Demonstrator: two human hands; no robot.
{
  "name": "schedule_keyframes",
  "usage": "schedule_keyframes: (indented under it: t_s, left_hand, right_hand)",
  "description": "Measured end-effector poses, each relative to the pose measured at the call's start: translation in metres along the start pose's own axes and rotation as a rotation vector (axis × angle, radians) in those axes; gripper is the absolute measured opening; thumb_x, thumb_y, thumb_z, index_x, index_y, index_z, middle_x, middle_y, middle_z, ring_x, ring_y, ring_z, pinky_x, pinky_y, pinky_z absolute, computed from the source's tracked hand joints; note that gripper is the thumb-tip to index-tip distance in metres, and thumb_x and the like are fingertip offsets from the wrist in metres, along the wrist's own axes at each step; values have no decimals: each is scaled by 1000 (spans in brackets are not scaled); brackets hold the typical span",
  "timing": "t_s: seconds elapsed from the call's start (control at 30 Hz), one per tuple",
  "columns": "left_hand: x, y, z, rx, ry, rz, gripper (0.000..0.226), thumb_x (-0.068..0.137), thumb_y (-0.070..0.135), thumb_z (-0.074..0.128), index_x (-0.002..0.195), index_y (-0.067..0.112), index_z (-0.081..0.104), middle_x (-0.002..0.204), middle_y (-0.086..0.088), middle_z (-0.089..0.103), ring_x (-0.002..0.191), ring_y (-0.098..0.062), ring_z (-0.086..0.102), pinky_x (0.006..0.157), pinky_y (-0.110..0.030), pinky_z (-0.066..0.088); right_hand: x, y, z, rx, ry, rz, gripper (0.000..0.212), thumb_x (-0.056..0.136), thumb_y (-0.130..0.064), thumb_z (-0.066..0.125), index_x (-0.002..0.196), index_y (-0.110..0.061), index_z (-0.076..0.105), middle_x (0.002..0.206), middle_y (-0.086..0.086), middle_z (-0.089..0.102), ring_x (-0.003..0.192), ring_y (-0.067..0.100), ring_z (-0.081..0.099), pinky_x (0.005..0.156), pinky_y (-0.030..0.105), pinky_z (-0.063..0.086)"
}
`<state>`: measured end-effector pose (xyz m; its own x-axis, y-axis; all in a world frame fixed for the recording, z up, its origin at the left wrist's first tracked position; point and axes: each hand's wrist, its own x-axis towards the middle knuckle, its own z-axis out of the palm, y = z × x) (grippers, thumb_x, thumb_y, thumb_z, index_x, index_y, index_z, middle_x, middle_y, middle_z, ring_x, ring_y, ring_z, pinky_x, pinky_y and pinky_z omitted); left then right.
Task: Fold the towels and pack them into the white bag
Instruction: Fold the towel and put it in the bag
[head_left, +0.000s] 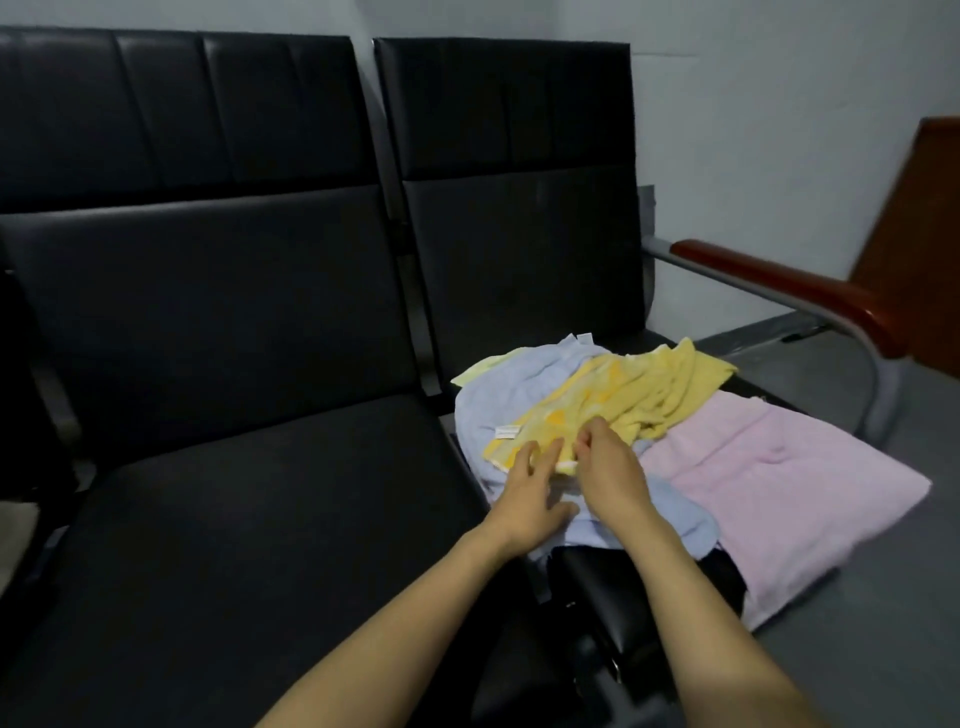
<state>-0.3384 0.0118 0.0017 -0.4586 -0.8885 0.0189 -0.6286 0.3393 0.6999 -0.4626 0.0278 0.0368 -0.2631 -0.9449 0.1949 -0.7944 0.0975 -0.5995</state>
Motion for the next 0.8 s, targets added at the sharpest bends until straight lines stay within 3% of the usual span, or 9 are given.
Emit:
schedule_keyframes:
  t_s: [0.03,0.1,0.17,0.23,0.37,0.47,0.57,0.67,0.8]
  left_hand:
    - [1,2,-1,-57,63,23,73,92,19,60,152,17,18,158,-10,5,147,-22,8,115,-32,20]
    - [0,7,-11,-264,190,34,58,90,-1,51,144,10,34,152,-8,27,140,-21,26,112,-25,24]
    - [-7,9,-25,-526,221,-13,41,85,-5,46,123,12,50,119,0,56,108,-15,53,89,-18,43]
    - [-19,7,-37,-612,243,-47,16,81,10,49,95,15,51,86,4,54,80,-10,50,68,-19,41]
    - [-56,-8,-68,-706,364,-64,11,89,5,50,86,16,48,85,-1,52,82,-11,52,74,-28,43]
    - [-92,-25,-101,-683,474,-120,13,96,2,43,93,13,48,97,-7,52,92,-16,53,83,-34,45]
    - [-134,-50,-132,-618,512,-186,14,98,7,42,99,18,50,108,-5,53,102,-19,53,89,-38,46]
    - [-174,-68,-164,-579,728,-251,9,98,10,44,100,17,49,100,1,52,95,-14,53,77,-30,48]
    - [-227,-93,-200,-446,1087,-384,9,94,13,49,101,9,46,87,3,48,86,-14,50,70,-31,42]
  right_hand:
    - [-1,-5,-5,135,-21,-44,6,99,-14,40,95,-16,44,95,4,56,84,25,50,67,34,35]
    - [-4,-14,-16,277,-63,-161,6,100,-15,44,94,-17,46,87,-1,56,79,18,52,64,29,38]
    - [-7,-15,-17,337,-86,-219,9,98,-14,48,92,-21,49,87,-6,57,80,11,54,64,17,40]
    - [-6,-10,-12,314,-89,-218,12,96,-9,48,98,-21,52,97,-4,57,91,15,55,72,20,39]
    - [-2,4,6,-99,-212,-140,55,90,-3,47,141,-21,36,138,10,32,126,30,31,103,39,35]
    - [-5,-6,20,-237,-210,-115,46,95,-12,43,141,-18,40,139,13,38,124,34,33,103,40,35]
    - [-17,-42,34,-141,-122,-210,34,98,-13,40,131,-10,49,128,14,48,116,33,41,94,39,38]
    - [-44,-97,43,20,-149,-444,26,98,-10,42,120,-5,53,120,10,53,111,28,47,90,33,35]
    - [-99,-165,41,444,-619,-652,14,98,-12,51,109,-16,58,103,-9,59,96,8,57,84,19,44]
